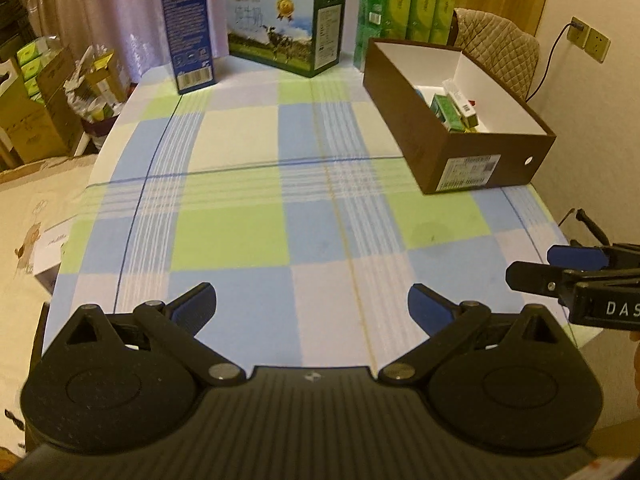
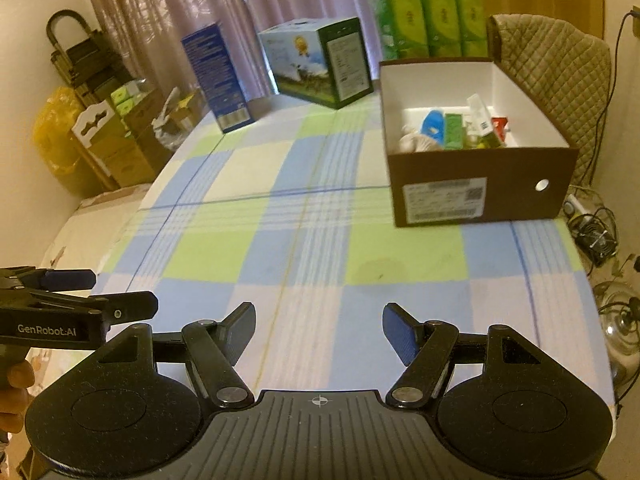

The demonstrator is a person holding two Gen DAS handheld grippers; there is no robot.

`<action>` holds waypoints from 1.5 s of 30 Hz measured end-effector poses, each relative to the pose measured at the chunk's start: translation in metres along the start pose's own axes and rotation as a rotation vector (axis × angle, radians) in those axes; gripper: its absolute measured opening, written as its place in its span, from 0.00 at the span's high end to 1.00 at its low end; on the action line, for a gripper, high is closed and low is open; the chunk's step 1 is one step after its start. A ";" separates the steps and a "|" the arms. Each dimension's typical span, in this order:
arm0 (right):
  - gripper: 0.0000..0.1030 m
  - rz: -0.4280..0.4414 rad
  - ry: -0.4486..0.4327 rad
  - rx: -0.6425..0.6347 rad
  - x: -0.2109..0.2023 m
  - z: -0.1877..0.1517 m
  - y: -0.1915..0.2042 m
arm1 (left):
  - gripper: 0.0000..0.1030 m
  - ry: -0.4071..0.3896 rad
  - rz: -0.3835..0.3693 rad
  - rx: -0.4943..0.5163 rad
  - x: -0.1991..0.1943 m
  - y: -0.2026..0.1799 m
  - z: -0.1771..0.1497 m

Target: Organize objects

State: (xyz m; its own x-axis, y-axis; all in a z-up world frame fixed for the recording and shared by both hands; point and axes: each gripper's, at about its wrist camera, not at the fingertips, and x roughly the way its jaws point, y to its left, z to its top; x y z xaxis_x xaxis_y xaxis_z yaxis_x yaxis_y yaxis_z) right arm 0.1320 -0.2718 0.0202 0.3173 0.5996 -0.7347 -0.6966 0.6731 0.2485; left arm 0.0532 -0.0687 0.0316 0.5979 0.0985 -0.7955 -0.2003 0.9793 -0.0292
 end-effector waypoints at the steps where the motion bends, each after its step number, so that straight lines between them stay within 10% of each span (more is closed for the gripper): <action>1: 0.34 0.002 0.004 -0.003 0.001 -0.003 0.004 | 0.02 0.001 0.001 -0.004 -0.002 0.003 -0.004; 45: 0.34 0.000 0.042 -0.031 0.009 -0.035 0.055 | 0.02 0.010 0.004 -0.046 -0.021 0.044 -0.043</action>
State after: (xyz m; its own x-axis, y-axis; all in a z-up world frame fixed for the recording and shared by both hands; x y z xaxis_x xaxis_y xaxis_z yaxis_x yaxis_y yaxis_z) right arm 0.0733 -0.2446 0.0053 0.2905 0.5807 -0.7605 -0.7166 0.6587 0.2292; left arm -0.0015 -0.0357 0.0209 0.5890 0.1003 -0.8019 -0.2382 0.9697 -0.0536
